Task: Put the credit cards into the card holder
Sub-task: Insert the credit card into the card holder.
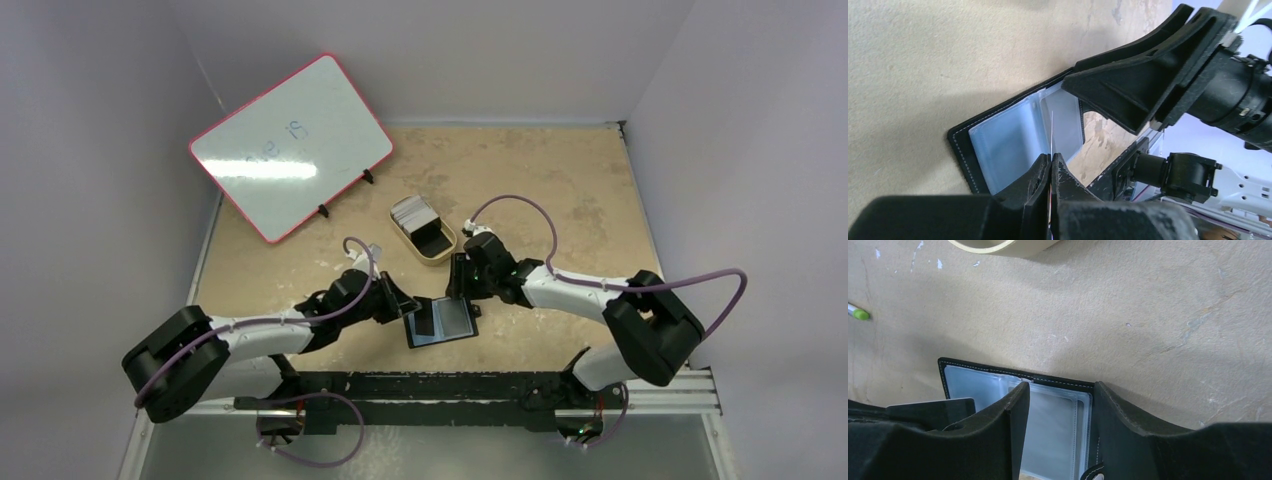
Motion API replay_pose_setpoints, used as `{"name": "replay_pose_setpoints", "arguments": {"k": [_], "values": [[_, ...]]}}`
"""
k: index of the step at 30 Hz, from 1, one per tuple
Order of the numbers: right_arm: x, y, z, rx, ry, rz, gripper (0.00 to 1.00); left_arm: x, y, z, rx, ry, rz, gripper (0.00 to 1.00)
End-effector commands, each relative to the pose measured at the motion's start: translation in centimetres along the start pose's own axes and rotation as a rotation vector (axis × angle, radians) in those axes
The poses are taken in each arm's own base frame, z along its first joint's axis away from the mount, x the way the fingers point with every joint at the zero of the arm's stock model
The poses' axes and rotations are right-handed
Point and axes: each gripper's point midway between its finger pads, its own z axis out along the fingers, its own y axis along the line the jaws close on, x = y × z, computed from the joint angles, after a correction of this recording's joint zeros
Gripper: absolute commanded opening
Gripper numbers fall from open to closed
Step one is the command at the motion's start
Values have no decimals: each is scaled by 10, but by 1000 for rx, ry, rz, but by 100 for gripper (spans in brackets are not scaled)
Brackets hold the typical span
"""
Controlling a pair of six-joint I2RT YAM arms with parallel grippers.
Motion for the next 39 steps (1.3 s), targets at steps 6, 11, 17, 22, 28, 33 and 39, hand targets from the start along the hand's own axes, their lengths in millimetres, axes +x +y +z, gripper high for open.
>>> {"name": "replay_pose_setpoints", "arguments": {"k": [6, 11, 17, 22, 28, 33, 39], "values": [[-6, 4, -10, -7, -19, 32, 49, -6, -24, 3, 104, -41, -12, 0], [3, 2, -13, -10, -1, 58, 49, 1, -20, 8, 84, -32, -3, 0], [16, 0, -15, -27, 22, 76, 48, 6, -14, 13, 68, -20, -2, 0], [26, 1, -13, -35, 42, 85, 48, 9, -6, 14, 51, -18, -5, 0], [35, 9, -10, -43, 62, 98, 47, 10, -5, 13, 52, -20, -13, 0], [41, 14, -12, -47, 63, 118, 44, 8, -8, 10, 63, -29, -22, 0], [45, 21, -10, -87, 53, 150, 39, 10, 3, 8, 26, -30, -29, 0]]}}
